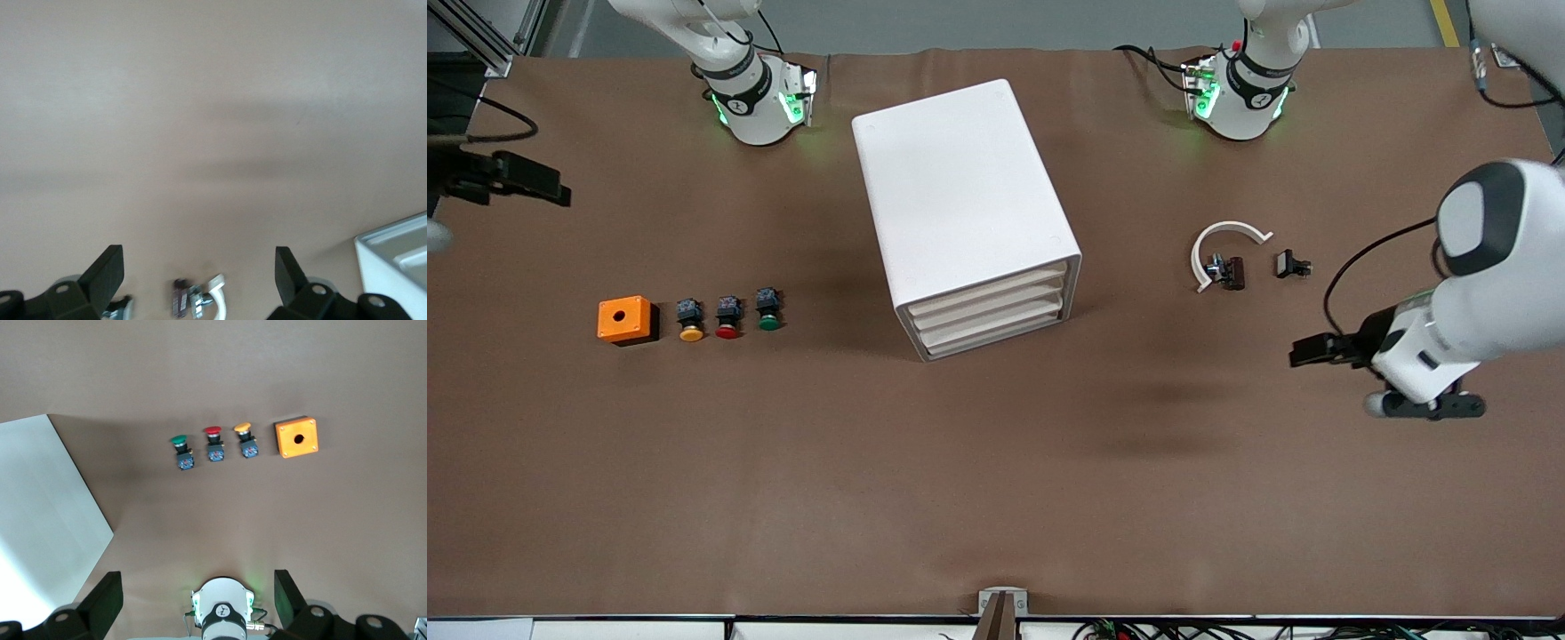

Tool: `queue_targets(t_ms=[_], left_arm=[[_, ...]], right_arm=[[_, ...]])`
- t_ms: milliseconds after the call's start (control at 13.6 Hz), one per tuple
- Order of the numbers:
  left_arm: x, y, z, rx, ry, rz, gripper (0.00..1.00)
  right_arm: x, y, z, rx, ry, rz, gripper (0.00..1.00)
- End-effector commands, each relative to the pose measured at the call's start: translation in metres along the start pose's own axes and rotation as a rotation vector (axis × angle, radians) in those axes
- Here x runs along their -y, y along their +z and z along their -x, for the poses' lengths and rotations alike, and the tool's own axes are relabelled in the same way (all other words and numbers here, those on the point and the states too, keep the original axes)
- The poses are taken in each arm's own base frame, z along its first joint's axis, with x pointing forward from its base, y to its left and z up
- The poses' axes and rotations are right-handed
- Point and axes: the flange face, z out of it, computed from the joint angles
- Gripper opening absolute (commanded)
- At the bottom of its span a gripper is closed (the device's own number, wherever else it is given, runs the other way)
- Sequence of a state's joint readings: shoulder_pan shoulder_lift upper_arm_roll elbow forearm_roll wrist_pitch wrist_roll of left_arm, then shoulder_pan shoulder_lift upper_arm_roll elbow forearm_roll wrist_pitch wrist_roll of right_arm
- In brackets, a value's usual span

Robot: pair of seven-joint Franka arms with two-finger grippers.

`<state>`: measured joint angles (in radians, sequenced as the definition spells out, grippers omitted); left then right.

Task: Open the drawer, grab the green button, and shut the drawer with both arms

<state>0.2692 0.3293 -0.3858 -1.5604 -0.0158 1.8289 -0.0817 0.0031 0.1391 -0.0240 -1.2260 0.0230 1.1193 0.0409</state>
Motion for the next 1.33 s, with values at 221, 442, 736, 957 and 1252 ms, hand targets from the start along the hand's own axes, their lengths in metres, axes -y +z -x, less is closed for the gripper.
queue_targets(t_ms=[221, 442, 736, 957, 1252], left_arm=[[0.005, -0.086, 0.067, -0.026, 0.05, -0.11, 1.0], [0.001, -0.122, 0.073, -0.044, 0.049, -0.115, 1.0], [-0.006, -0.139, 0.073, -0.081, 0.059, -0.143, 1.0], [-0.007, -0.149, 0.072, -0.102, 0.054, -0.148, 1.0], [0.0, -0.153, 0.071, -0.11, 0.048, -0.146, 1.0]], right_arm=[[-0.032, -0.002, 0.044, -0.039, 0.063, -0.009, 1.0], [-0.01, -0.011, 0.059, -0.063, 0.025, -0.002, 1.0], [0.005, -0.011, 0.059, -0.066, 0.004, 0.002, 1.0], [-0.004, -0.008, 0.058, -0.061, 0.022, -0.009, 1.0], [-0.004, -0.014, 0.058, -0.077, 0.012, -0.011, 1.0]])
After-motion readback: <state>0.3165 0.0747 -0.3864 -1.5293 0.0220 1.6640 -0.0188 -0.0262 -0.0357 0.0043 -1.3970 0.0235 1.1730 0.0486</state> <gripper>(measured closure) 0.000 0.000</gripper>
